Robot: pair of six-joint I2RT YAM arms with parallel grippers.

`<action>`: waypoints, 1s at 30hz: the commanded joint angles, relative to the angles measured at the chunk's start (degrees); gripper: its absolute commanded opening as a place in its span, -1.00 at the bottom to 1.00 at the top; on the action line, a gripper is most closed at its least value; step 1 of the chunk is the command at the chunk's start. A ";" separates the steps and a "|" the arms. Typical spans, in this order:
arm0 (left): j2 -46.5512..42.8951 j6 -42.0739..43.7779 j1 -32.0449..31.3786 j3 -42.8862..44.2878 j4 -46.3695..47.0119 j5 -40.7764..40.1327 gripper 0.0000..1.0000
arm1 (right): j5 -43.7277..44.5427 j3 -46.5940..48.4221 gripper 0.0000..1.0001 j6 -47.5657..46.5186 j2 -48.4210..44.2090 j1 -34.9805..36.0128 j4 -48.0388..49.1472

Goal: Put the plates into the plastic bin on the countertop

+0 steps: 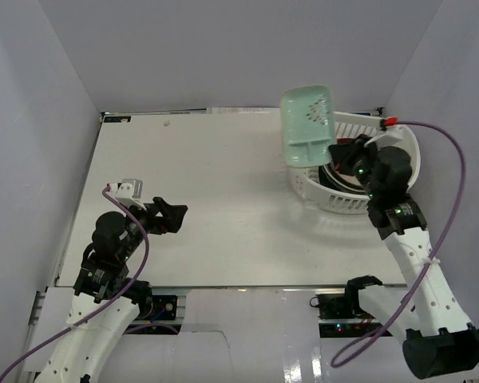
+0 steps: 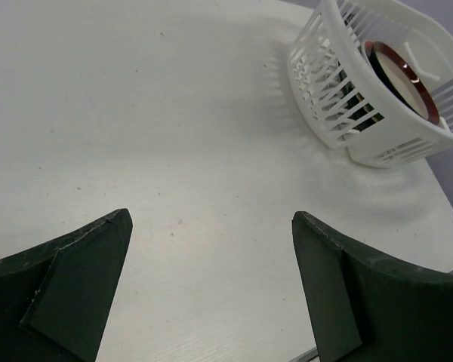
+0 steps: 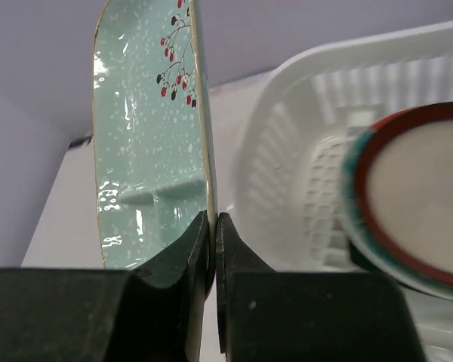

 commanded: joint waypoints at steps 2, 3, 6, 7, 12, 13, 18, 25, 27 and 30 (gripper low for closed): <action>-0.34 -0.14 -0.20 -0.33 1.52 1.67 0.96 | -12.37 4.27 -0.84 -2.08 0.47 -19.58 -2.60; -0.16 0.04 -0.11 -0.33 1.44 1.58 0.96 | -14.13 4.18 -0.84 -0.86 2.05 -26.75 -2.51; -0.42 0.04 -0.20 -0.51 1.35 2.11 0.96 | -17.32 3.48 -0.85 1.96 4.87 -33.65 -1.99; -0.60 0.04 -0.28 -0.59 1.43 2.19 0.96 | -16.71 3.13 -0.84 2.75 5.40 -34.63 -1.46; -1.39 0.04 -0.55 -0.86 1.43 2.02 0.96 | -18.97 -0.29 -0.84 7.41 9.35 -40.43 2.67; -1.65 0.04 -0.55 -0.77 1.44 1.85 0.96 | -19.94 -1.34 -0.84 8.20 9.88 -40.88 3.72; -2.18 -0.05 -0.72 -1.03 1.35 1.76 0.96 | -17.41 -3.64 -0.84 8.12 11.73 -41.23 3.90; -1.75 -0.05 -0.64 -0.86 1.35 1.84 0.96 | -13.19 -8.12 0.41 7.77 9.62 -41.32 3.47; -1.48 -0.05 -0.72 -0.68 1.26 1.76 0.96 | -10.57 -8.12 0.96 7.51 8.66 -41.32 1.55; -0.95 0.04 -0.72 -0.25 0.91 0.79 0.96 | -5.65 -6.63 0.80 7.33 5.50 -41.32 -2.40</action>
